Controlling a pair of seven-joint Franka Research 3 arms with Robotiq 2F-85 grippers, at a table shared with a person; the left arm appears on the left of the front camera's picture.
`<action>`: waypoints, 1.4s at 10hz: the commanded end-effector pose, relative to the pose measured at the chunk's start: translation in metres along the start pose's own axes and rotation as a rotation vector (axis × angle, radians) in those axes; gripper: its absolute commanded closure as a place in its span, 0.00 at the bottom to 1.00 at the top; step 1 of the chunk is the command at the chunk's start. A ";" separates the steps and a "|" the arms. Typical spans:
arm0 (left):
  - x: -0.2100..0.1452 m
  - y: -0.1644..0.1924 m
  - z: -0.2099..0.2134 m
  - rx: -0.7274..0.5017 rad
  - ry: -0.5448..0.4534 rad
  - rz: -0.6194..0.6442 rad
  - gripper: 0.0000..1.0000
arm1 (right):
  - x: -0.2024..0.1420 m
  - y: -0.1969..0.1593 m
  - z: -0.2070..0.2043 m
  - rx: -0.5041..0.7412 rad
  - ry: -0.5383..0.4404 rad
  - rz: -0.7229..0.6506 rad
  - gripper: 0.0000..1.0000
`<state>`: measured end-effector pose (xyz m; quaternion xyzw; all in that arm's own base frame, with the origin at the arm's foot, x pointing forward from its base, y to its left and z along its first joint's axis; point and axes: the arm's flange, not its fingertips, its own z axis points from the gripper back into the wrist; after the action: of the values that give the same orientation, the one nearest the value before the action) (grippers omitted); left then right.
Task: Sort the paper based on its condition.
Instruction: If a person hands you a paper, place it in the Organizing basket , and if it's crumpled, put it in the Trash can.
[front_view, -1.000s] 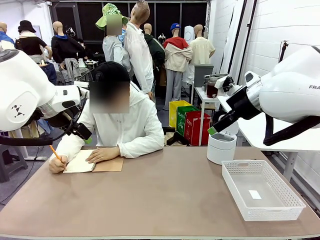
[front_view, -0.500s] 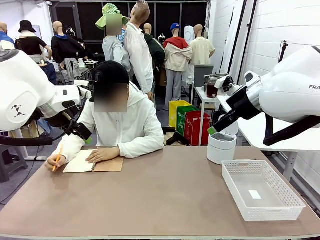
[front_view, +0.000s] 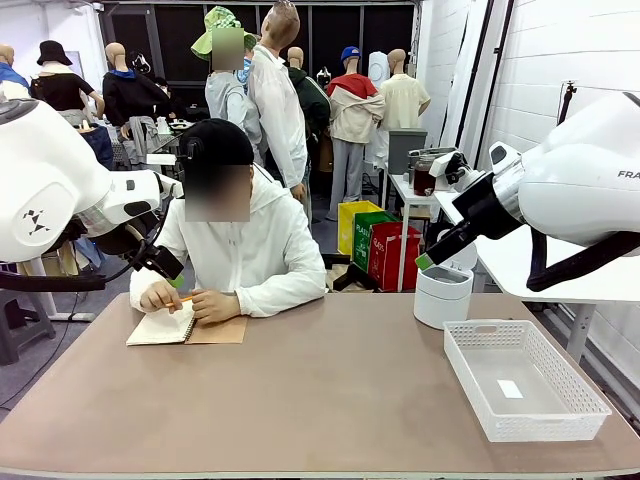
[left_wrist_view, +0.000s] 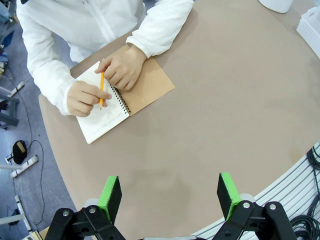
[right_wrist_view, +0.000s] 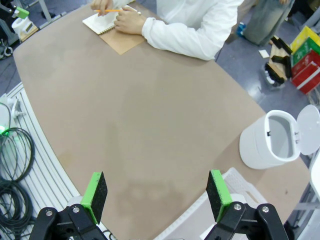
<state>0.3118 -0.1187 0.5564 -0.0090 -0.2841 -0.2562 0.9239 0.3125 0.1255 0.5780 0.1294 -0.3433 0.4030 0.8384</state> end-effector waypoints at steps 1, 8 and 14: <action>0.000 0.001 0.001 0.000 -0.007 0.004 0.00 | 0.000 0.000 0.000 0.004 -0.002 -0.004 0.00; 0.000 0.001 0.001 0.000 -0.007 0.004 0.00 | 0.000 0.000 0.000 0.004 -0.002 -0.004 0.00; 0.000 0.001 0.001 0.000 -0.007 0.004 0.00 | 0.000 0.000 0.000 0.004 -0.002 -0.004 0.00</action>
<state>0.3118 -0.1187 0.5564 -0.0090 -0.2841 -0.2562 0.9239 0.3125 0.1255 0.5780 0.1294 -0.3433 0.4030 0.8384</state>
